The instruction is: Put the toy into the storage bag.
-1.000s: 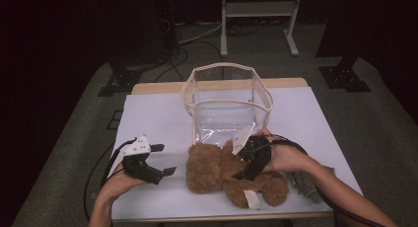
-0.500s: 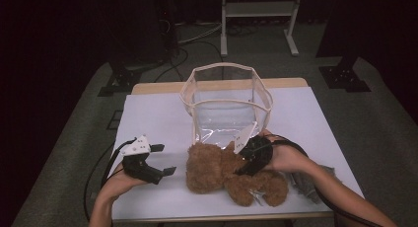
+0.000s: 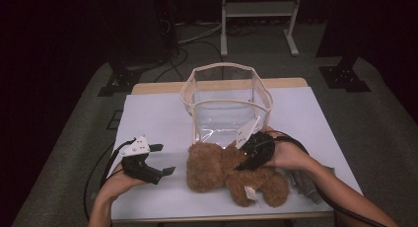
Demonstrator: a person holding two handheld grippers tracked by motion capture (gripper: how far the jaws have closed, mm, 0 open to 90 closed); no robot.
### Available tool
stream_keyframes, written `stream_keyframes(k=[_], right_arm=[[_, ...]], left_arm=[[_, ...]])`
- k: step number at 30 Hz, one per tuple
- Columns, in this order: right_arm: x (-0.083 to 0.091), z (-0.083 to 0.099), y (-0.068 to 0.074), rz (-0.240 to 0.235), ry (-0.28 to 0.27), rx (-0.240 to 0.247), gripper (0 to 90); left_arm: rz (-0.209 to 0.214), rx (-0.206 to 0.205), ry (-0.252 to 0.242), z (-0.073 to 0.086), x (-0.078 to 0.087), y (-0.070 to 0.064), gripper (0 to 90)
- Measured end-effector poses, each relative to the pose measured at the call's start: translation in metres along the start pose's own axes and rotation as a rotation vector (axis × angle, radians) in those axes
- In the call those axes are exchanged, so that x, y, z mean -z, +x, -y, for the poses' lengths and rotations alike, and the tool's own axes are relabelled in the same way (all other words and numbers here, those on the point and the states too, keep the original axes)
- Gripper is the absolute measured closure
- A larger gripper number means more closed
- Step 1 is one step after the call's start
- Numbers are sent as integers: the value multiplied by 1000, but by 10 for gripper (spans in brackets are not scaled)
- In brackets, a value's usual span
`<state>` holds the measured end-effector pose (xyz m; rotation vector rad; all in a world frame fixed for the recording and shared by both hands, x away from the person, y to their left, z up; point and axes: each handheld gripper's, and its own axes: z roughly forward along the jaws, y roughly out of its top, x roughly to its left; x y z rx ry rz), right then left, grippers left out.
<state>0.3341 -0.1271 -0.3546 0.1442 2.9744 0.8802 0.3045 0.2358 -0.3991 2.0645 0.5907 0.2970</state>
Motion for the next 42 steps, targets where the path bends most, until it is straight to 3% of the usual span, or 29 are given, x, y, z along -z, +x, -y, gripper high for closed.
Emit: stream_keyframes(k=[11,21,42], right_arm=[[6,-6,-1,-20,-8,-6,609],[17,-11,1,-10,-17,7,622],[48,-23,3,-6,-81,16,651]], left_arm=[[-20,4,10,4,2,4,67],[-34,22,-4,7,7,7,67],[-27,31,-4,9,7,9,67]])
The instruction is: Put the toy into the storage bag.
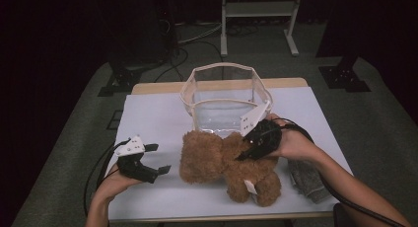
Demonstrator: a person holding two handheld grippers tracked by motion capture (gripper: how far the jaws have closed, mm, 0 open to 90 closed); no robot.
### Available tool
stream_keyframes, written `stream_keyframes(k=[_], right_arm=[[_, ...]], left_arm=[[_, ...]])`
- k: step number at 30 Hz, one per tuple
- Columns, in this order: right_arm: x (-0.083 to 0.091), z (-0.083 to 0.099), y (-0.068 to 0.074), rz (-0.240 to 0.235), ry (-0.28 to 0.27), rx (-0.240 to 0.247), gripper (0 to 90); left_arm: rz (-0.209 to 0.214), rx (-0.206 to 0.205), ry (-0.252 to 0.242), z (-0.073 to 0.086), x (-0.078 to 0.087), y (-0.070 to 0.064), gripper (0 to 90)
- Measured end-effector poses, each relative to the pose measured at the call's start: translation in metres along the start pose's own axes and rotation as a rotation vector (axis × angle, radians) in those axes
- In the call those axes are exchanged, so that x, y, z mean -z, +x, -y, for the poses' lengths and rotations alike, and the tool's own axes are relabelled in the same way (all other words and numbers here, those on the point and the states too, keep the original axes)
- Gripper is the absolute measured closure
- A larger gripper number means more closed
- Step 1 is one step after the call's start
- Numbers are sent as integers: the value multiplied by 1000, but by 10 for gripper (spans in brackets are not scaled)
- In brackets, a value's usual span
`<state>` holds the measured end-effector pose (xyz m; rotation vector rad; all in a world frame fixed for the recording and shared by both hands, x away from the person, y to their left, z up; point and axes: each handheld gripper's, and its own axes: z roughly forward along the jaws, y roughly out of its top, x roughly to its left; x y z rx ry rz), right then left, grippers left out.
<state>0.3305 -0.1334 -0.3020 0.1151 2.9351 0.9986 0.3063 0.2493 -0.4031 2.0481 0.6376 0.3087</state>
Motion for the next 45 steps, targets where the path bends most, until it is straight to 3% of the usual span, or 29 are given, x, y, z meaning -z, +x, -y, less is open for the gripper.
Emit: stream_keyframes(k=[14,25,37,45], right_arm=[[17,-18,5,10,8,33,653],[45,-43,10,32,14,53,653],[68,-71,5,25,10,62,653],[95,-94,-5,39,4,50,653]], left_arm=[[-4,2,-4,0,3,1,67],[-6,9,-6,2,5,2,67],[-3,15,-12,2,7,4,67],[0,21,-29,1,9,5,67]])
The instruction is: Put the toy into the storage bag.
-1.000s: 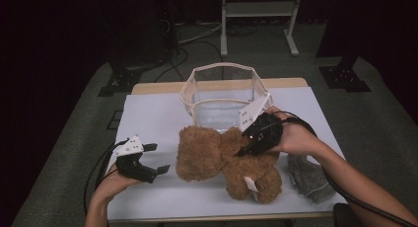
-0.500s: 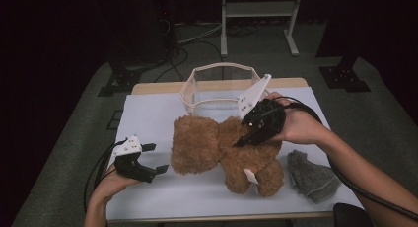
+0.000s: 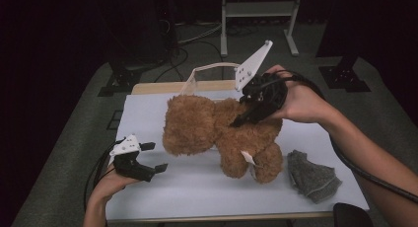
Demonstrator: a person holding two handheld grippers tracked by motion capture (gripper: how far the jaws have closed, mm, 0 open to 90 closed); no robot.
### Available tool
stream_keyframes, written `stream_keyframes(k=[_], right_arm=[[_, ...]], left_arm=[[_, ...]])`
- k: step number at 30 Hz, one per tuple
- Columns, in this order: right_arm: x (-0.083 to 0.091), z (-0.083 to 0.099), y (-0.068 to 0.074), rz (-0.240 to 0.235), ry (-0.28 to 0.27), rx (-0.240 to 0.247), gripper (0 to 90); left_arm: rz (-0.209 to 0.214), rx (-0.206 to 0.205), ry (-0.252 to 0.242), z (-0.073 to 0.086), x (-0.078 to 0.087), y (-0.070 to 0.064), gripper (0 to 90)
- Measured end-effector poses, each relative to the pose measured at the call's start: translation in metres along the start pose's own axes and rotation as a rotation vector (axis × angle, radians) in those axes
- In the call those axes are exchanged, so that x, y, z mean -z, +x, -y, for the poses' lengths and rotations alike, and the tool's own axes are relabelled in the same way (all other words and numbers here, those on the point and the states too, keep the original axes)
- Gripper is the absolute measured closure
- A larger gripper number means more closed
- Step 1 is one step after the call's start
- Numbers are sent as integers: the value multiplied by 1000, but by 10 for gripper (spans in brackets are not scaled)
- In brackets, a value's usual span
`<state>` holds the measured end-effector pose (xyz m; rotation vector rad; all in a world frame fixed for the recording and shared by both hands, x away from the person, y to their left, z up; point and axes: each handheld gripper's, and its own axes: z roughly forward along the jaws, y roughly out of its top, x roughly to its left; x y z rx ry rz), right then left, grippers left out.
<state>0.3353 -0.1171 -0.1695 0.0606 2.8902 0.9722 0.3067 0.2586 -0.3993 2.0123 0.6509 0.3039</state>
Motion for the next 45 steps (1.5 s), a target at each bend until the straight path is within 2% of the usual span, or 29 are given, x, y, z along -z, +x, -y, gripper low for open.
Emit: stream_keyframes(k=[6,11,12,18,24,31,35,45], right_arm=[[18,-17,-9,7,-13,-8,653],[27,-27,-15,18,-16,-9,653],[32,-34,-19,23,-14,-7,653],[42,-50,-31,47,-1,-9,652],[49,-62,-45,64,0,-12,652],[50,-71,-60,67,0,-18,651],[48,-79,-76,73,-3,-24,651],[46,-85,-102,86,3,-43,651]], left_arm=[[5,4,-8,0,0,1,67],[8,9,-8,1,0,2,66],[9,9,-4,1,-1,2,58],[11,12,-7,2,-2,2,43],[10,16,13,4,-4,4,43],[4,12,19,6,-5,5,38],[-5,12,19,6,-3,5,35],[-4,10,38,9,-7,6,35]])
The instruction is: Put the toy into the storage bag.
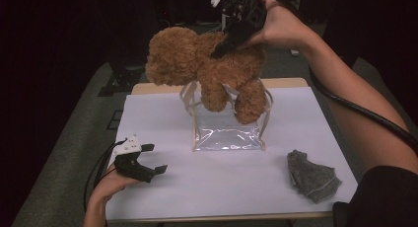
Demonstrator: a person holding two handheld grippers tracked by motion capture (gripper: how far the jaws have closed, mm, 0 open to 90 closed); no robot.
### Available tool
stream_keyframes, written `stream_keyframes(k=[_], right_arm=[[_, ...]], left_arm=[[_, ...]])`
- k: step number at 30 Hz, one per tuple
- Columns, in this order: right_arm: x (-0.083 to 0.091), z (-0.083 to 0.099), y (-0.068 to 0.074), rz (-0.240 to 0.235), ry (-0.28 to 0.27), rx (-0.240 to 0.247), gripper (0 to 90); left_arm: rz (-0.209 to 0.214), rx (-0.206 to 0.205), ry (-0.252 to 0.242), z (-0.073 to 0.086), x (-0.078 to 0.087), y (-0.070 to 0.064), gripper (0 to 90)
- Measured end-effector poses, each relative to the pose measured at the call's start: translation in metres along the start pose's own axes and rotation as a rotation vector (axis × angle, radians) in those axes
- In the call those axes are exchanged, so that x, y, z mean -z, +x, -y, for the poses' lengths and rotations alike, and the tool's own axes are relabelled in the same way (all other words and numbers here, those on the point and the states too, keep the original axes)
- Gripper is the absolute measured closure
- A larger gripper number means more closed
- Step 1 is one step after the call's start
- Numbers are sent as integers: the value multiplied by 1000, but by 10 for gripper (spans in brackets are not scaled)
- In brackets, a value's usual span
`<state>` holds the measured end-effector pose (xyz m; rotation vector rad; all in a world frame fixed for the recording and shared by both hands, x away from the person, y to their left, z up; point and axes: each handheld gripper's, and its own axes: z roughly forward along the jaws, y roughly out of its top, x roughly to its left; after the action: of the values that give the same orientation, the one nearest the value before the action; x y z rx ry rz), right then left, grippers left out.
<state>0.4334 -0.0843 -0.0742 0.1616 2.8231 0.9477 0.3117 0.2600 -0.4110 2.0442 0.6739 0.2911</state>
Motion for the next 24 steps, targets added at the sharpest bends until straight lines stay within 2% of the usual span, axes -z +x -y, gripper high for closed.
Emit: stream_keyframes(k=[11,15,16,17,24], right_arm=[[-12,-5,-32,-10,7,-32,650],[-17,-5,-47,-7,5,-39,650],[-17,-5,-47,-7,5,-39,650],[-20,-5,-54,-3,15,-54,651],[-26,-2,-75,4,17,-79,651]], left_arm=[[-2,4,26,4,-3,2,34],[-5,11,15,5,-1,3,34],[-5,11,15,5,-1,3,34],[-5,13,18,6,0,4,35],[-4,22,19,8,0,6,34]])
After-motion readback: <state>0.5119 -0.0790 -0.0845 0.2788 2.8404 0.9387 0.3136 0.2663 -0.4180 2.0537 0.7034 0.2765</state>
